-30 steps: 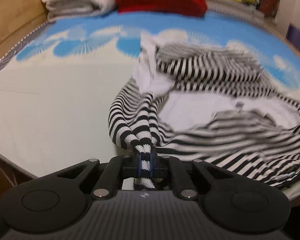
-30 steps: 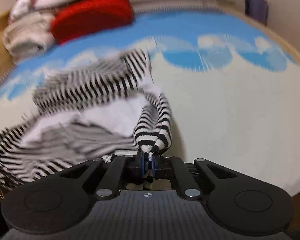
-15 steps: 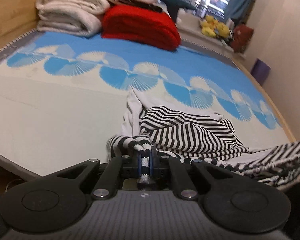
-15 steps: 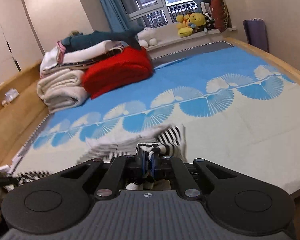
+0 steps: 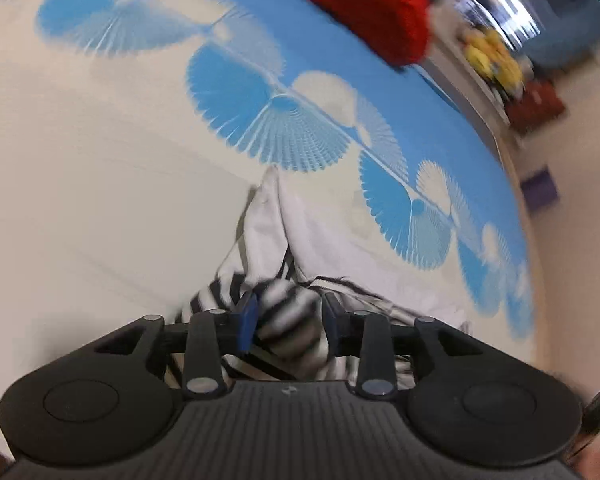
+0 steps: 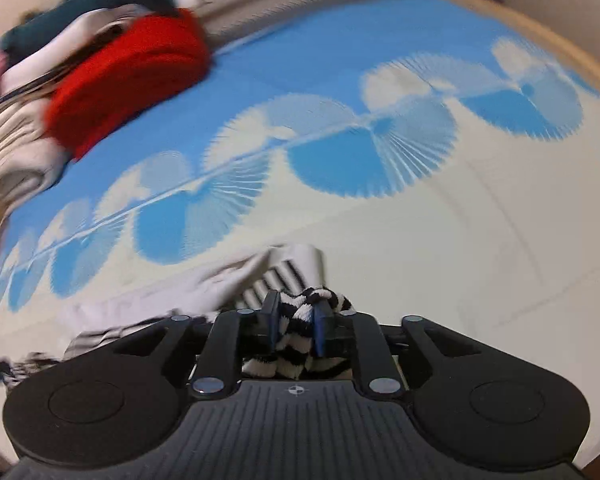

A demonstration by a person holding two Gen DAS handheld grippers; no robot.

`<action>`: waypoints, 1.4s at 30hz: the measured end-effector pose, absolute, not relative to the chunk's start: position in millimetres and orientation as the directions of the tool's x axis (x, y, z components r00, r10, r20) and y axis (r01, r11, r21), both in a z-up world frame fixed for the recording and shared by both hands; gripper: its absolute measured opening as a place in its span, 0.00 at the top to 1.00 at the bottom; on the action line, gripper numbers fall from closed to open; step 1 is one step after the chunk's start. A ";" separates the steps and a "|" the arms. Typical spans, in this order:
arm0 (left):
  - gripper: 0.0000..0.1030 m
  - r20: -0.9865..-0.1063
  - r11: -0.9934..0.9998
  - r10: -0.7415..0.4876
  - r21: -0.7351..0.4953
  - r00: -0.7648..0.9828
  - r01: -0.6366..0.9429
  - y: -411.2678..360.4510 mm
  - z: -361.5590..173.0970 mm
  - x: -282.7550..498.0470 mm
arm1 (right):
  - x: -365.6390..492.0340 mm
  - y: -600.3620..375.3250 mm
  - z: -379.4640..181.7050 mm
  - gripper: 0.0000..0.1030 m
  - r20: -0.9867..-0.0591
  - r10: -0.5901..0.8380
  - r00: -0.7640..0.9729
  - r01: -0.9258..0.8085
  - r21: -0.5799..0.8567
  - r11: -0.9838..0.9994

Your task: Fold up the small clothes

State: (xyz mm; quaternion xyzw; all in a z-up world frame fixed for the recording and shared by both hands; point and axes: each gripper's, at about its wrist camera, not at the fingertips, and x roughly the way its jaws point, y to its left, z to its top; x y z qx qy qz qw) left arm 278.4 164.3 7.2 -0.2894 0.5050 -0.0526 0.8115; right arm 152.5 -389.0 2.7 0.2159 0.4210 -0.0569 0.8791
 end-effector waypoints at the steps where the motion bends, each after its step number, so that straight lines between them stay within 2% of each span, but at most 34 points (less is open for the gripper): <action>1: 0.56 -0.776 0.821 -0.377 -0.533 0.507 -0.206 167.5 11.4 275.9 | 153.4 -390.4 -2.1 0.79 -0.779 0.081 0.622 0.296 0.330 0.896; 3: 0.48 -0.768 0.851 -0.358 -0.502 0.531 -0.152 164.3 21.2 272.9 | 151.3 -394.2 1.8 0.73 -0.753 0.084 0.653 0.285 0.347 0.893; 5: 0.42 -0.784 0.897 -0.338 -0.435 0.521 -0.072 156.3 22.1 271.1 | 146.9 -398.0 11.9 0.57 -0.706 0.077 0.704 0.242 0.341 0.909; 6: 0.40 -0.801 0.918 -0.323 -0.396 0.504 -0.040 150.6 18.5 269.5 | 142.6 -400.0 15.5 0.54 -0.683 0.054 0.729 0.230 0.318 0.920; 9: 0.38 -0.847 0.960 -0.251 -0.279 0.469 0.010 136.0 7.4 265.8 | 137.2 -407.3 9.2 0.52 -0.670 0.044 0.741 0.197 0.280 0.940; 12: 0.22 -0.838 0.973 -0.224 -0.225 0.498 0.059 128.0 -2.8 258.7 | 135.7 -405.1 -11.0 0.48 -0.707 0.096 0.701 0.113 0.242 0.964; 15: 0.22 -0.851 0.977 -0.213 -0.191 0.480 0.095 116.3 -19.2 262.2 | 138.8 -383.5 -33.8 0.47 -0.771 0.075 0.633 -0.007 0.092 0.996; 17: 0.22 -0.853 0.980 -0.199 -0.167 0.483 0.109 108.6 -25.1 266.6 | 140.1 -370.4 -40.9 0.43 -0.765 0.048 0.642 -0.053 0.017 0.998; 23: 0.22 -0.831 0.989 -0.128 -0.064 0.542 0.135 87.7 -34.6 284.1 | 167.2 -341.5 -58.5 0.43 -0.760 0.013 0.650 -0.136 -0.100 0.986; 26: 0.22 -0.816 0.989 -0.127 -0.057 0.564 0.139 81.1 -36.5 296.6 | 186.8 -338.0 -67.3 0.43 -0.756 -0.009 0.655 -0.136 -0.129 0.982; 30: 0.23 -0.807 0.990 -0.107 -0.034 0.581 0.135 78.3 -40.8 314.0 | 211.7 -342.5 -75.3 0.42 -0.754 0.004 0.657 -0.113 -0.094 0.989; 32: 0.31 -0.806 0.988 -0.110 -0.026 0.582 0.152 76.9 -43.6 321.9 | 220.4 -337.1 -78.8 0.45 -0.751 0.007 0.660 -0.137 -0.111 0.984; 33: 0.48 -0.803 0.985 -0.123 -0.028 0.583 0.170 76.1 -44.2 324.6 | 223.3 -334.4 -78.8 0.48 -0.748 0.014 0.663 -0.149 -0.115 0.982; 34: 0.81 -0.801 0.981 -0.140 -0.031 0.582 0.194 75.6 -43.3 327.0 | 226.4 -331.4 -78.4 0.58 -0.746 0.031 0.665 -0.170 -0.111 0.979; 35: 0.95 -0.798 0.975 -0.158 -0.034 0.581 0.218 75.4 -41.4 329.7 | 228.0 -329.4 -76.8 0.75 -0.745 0.044 0.666 -0.184 -0.107 0.977; 36: 0.96 -0.786 0.973 -0.168 -0.035 0.595 0.228 76.6 -36.4 330.8 | 229.9 -327.7 -73.8 0.84 -0.741 0.059 0.668 -0.200 -0.103 0.974; 37: 0.96 -0.760 0.972 -0.176 -0.036 0.626 0.231 79.0 -28.4 329.7 | 230.5 -327.3 -68.6 0.88 -0.732 0.060 0.679 -0.197 -0.103 0.975; 39: 0.96 -0.679 0.972 -0.223 -0.104 0.699 0.209 92.3 -6.7 329.3 | 228.5 -332.4 -45.5 0.90 -0.660 0.087 0.746 -0.169 -0.061 0.984; 41: 0.97 -0.589 0.965 -0.237 -0.232 0.773 0.119 113.4 6.6 333.8 | 224.2 -344.9 -17.4 0.91 -0.532 0.140 0.835 -0.129 0.058 0.990; 42: 0.96 -0.573 0.960 -0.227 -0.266 0.787 0.083 118.7 6.4 338.9 | 225.6 -351.7 -9.3 0.91 -0.473 0.148 0.868 -0.099 0.126 0.987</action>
